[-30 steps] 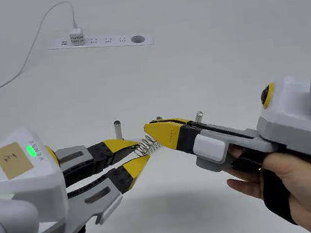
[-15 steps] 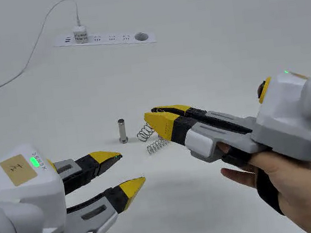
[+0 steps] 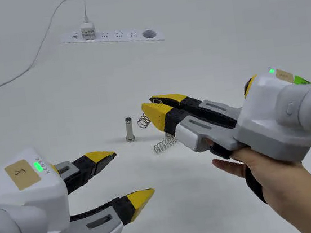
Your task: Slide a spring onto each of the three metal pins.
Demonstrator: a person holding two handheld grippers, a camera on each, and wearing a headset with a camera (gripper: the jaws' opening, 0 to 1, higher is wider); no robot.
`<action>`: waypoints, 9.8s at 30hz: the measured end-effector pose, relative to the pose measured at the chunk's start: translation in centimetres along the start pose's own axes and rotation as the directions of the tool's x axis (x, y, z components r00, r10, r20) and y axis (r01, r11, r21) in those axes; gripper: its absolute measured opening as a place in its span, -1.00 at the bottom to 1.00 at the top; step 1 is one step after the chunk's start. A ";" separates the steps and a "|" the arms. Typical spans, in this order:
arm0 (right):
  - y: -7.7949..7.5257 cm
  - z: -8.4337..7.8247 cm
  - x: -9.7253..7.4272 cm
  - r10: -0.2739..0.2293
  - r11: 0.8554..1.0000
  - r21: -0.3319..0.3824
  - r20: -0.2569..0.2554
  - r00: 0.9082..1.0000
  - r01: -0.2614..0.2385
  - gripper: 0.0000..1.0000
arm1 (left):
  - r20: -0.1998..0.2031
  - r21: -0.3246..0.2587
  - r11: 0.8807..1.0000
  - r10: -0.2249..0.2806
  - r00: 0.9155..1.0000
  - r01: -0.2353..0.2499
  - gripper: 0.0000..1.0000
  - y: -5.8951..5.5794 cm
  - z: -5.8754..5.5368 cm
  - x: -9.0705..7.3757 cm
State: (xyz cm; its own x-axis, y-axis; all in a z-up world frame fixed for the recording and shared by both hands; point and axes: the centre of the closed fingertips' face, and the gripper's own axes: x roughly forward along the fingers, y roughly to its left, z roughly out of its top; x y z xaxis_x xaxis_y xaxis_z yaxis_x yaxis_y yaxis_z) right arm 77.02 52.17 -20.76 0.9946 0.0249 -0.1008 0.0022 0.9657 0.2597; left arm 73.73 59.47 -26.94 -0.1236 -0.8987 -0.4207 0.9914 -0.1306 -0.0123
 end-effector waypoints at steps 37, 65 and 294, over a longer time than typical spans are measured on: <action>-1.8 -3.8 5.5 -0.064 0.971 -0.238 -0.152 0.986 0.026 -0.76 | 0.024 -0.080 0.997 0.011 1.000 -0.009 0.63 0.5 -0.4 0.6; -2.7 -8.1 6.9 -0.104 0.949 -0.314 -0.260 0.960 0.018 -0.76 | 0.025 -0.093 0.995 0.032 0.999 -0.030 0.57 1.1 -0.6 0.6; -4.4 -0.3 -3.1 -0.108 0.983 -0.159 -0.108 0.988 0.090 -0.77 | 0.021 0.019 0.999 0.050 0.999 -0.050 0.14 0.8 0.8 3.4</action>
State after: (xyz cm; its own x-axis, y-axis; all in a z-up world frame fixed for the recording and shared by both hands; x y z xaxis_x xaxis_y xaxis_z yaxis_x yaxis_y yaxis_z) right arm 73.94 47.97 -21.86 0.9714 -0.0515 -0.2317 0.0749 0.9928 0.0934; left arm 74.09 55.93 -27.64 -0.0749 -0.9127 -0.4018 0.9953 -0.0933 0.0266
